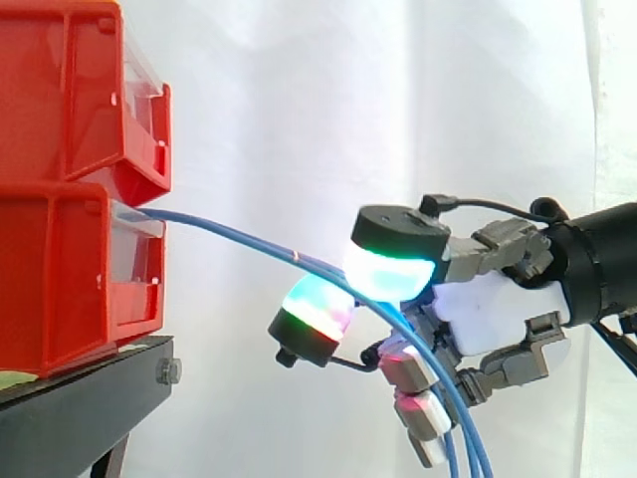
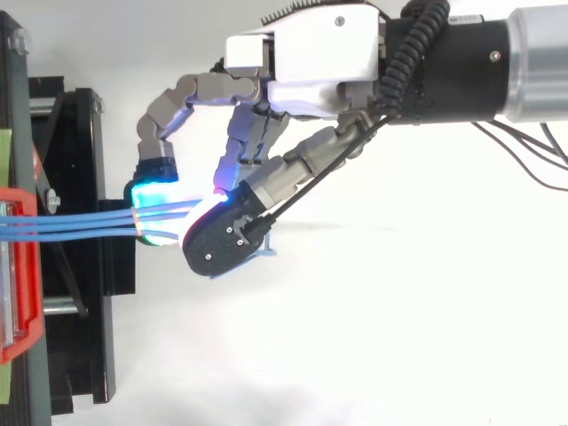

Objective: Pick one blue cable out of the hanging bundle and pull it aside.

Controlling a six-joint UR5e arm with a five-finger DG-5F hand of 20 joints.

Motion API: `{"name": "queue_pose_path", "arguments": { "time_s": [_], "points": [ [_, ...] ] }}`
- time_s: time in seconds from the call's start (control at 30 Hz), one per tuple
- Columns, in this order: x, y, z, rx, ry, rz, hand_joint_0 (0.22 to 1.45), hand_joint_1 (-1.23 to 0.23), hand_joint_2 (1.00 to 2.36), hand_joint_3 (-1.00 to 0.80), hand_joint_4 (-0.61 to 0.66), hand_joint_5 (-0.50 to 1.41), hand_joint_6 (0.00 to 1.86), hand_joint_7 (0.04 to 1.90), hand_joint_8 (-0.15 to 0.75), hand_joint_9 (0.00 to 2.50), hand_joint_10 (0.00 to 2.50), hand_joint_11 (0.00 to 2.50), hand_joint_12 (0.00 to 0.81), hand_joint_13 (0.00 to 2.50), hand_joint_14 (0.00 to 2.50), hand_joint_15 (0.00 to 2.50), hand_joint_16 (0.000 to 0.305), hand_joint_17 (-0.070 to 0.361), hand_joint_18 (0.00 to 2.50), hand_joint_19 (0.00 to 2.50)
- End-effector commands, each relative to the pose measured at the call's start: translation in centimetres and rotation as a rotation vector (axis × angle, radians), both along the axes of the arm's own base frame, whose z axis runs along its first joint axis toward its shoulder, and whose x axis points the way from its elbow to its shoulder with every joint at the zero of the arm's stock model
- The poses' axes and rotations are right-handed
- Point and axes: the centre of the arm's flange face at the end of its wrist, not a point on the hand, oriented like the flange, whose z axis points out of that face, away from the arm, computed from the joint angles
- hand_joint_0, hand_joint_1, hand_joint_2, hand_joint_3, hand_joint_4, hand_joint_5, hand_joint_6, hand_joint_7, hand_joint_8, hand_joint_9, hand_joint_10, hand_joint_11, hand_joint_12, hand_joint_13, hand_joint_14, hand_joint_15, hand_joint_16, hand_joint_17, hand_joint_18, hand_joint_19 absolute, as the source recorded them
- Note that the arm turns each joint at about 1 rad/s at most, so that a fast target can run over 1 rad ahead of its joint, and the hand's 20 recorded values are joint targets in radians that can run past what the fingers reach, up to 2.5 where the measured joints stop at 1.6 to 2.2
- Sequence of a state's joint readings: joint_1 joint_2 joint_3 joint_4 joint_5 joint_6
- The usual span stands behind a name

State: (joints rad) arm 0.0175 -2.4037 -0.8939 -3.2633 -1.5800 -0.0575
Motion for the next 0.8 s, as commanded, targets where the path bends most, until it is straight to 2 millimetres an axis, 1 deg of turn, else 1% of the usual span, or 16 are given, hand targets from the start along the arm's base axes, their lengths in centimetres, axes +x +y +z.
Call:
{"name": "queue_pose_path", "arguments": {
  "time_s": [0.0,0.1,0.2,0.27,0.33,0.37,0.43,0.47,0.5,0.53,0.57,0.63,0.67,0.73,0.77],
  "points": [
    [-0.1,-0.2,0.0,0.001,0.003,-0.001,0.71,-0.94,1.01,-0.35,-0.12,-0.11,0.91,1.08,0.204,1.16,0.02,0.68,0.229,1.07,0.02,0.58,0.043,0.097,0.87,0.47],
    [-0.2,-0.3,0.0,-0.004,0.011,0.006,0.76,-0.95,1.00,-0.49,-0.19,-0.11,0.95,1.00,0.206,1.18,0.03,0.70,0.223,1.08,0.02,0.58,0.042,0.094,0.87,0.46],
    [-0.3,-0.6,0.0,-0.019,0.018,0.012,0.76,-0.94,1.00,-0.50,-0.21,-0.09,0.95,1.03,0.210,1.21,0.02,0.70,0.224,1.10,0.03,0.58,0.041,0.091,0.88,0.45],
    [-0.4,-0.7,0.0,-0.024,0.022,0.015,0.75,-0.96,1.00,-0.50,-0.22,-0.09,0.95,1.03,0.211,1.22,0.03,0.70,0.221,1.11,0.03,0.58,0.040,0.090,0.89,0.45],
    [-0.5,-1.2,0.3,-0.033,0.026,0.015,0.74,-0.96,1.00,-0.50,-0.22,-0.08,0.95,1.04,0.218,1.25,0.02,0.70,0.221,1.11,0.03,0.58,0.040,0.089,0.89,0.45],
    [-0.5,-1.4,0.5,-0.036,0.026,0.016,0.72,-0.97,1.00,-0.50,-0.22,-0.08,0.95,1.04,0.214,1.26,0.03,0.70,0.219,1.12,0.02,0.58,0.039,0.088,0.89,0.46],
    [-0.6,-1.8,0.7,-0.038,0.026,0.017,0.66,-0.95,1.00,-0.50,-0.18,-0.07,0.94,1.06,0.213,1.27,0.03,0.69,0.224,1.13,0.02,0.58,0.039,0.087,0.91,0.48],
    [-0.7,-1.9,0.9,-0.040,0.032,0.021,0.59,-0.91,1.00,-0.50,-0.14,-0.06,0.93,0.99,0.209,1.28,0.03,0.68,0.230,1.14,0.02,0.59,0.040,0.090,0.92,0.49],
    [-0.7,-2.1,1.1,-0.041,0.038,0.023,0.54,-0.88,1.00,-0.50,-0.11,-0.06,0.93,0.90,0.219,1.28,0.02,0.66,0.238,1.16,0.03,0.58,0.042,0.094,0.94,0.49],
    [-0.7,-2.1,1.3,-0.042,0.040,0.025,0.52,-0.86,1.00,-0.50,-0.11,-0.05,0.92,0.90,0.219,1.29,0.02,0.66,0.245,1.16,0.03,0.58,0.043,0.096,0.95,0.49],
    [-0.8,-2.2,1.4,-0.046,0.045,0.028,0.49,-0.80,1.00,-0.50,-0.11,-0.05,0.91,0.92,0.230,1.30,0.02,0.65,0.259,1.17,0.02,0.57,0.045,0.102,0.97,0.48],
    [-0.9,-2.4,1.6,-0.050,0.050,0.026,0.47,-0.76,1.00,-0.50,-0.08,-0.05,0.89,0.93,0.236,1.30,0.02,0.63,0.264,1.18,0.02,0.57,0.048,0.107,0.99,0.48],
    [-0.9,-2.4,1.6,-0.051,0.051,0.027,0.46,-0.68,1.00,-0.50,-0.08,-0.05,0.88,0.92,0.244,1.31,0.02,0.61,0.269,1.18,0.02,0.56,0.049,0.111,1.00,0.48],
    [-1.0,-2.5,1.7,-0.057,0.054,0.027,0.45,-0.63,1.00,-0.50,-0.07,-0.05,0.88,0.91,0.247,1.30,0.02,0.62,0.276,1.19,0.02,0.57,0.050,0.113,1.01,0.48],
    [-0.9,-2.4,1.7,-0.057,0.054,0.029,0.45,-0.58,1.00,-0.50,-0.07,-0.05,0.87,0.93,0.245,1.30,0.02,0.62,0.274,1.19,0.02,0.57,0.051,0.114,1.00,0.48]
  ]
}}
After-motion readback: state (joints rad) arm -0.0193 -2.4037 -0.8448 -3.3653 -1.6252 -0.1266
